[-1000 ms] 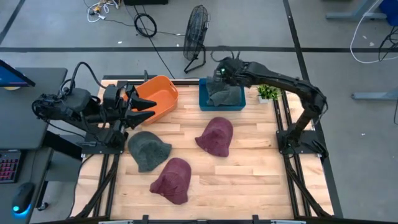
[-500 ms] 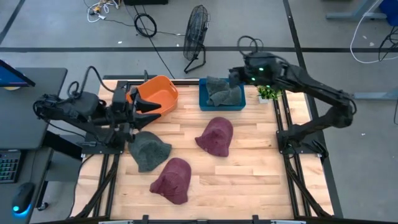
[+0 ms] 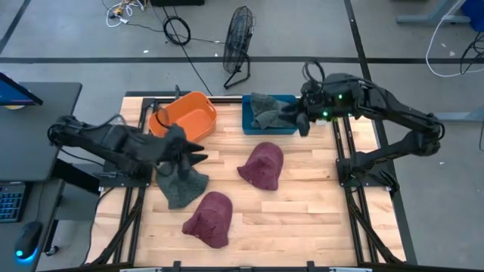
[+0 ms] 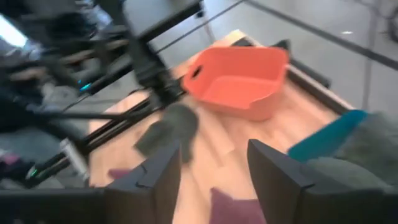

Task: Pick & Place hat
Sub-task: Put the black cap into the blue bin

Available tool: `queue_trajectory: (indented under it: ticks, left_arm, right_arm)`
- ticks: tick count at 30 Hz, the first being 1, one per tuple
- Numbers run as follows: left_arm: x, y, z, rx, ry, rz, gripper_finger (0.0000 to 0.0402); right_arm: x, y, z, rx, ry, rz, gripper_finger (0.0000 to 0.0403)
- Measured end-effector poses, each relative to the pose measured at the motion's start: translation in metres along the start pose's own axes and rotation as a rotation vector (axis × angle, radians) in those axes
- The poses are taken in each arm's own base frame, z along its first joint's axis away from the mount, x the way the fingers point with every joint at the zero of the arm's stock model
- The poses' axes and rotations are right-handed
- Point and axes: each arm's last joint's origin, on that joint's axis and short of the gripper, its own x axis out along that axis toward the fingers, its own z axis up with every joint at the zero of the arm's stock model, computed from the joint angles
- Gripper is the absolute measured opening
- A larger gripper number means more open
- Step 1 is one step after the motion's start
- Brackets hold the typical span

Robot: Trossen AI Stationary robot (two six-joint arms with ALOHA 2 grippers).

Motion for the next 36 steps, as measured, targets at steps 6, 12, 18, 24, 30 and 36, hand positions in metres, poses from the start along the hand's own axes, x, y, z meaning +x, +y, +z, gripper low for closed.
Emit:
queue_trajectory:
  ticks: [6,12,18,24,30,36]
  left_arm:
    - [0.021,0.017,-0.037,-0.064,0.340,0.293,0.0174]
    - [0.037,0.026,-0.067,-0.112,0.637,0.569,0.0174]
    - [0.055,0.035,-0.095,-0.145,0.770,0.603,0.0174]
    - [0.051,0.053,-0.116,-0.192,0.806,0.615,0.0174]
    - [0.053,0.074,-0.146,-0.274,0.820,0.625,0.0158]
    - [0.059,0.092,-0.175,-0.317,0.842,0.665,0.0133]
  right_arm:
    - [0.000,0.019,-0.009,-0.077,0.034,0.076,0.0203]
    - [-0.001,0.028,-0.014,-0.088,0.051,0.111,0.0192]
    - [-0.001,0.031,-0.015,-0.093,0.058,0.122,0.0189]
    - [-0.001,0.030,-0.016,-0.093,0.067,0.117,0.0189]
    - [-0.001,0.029,-0.019,-0.094,0.095,0.103,0.0189]
    - [-0.001,0.028,-0.020,-0.095,0.110,0.096,0.0189]
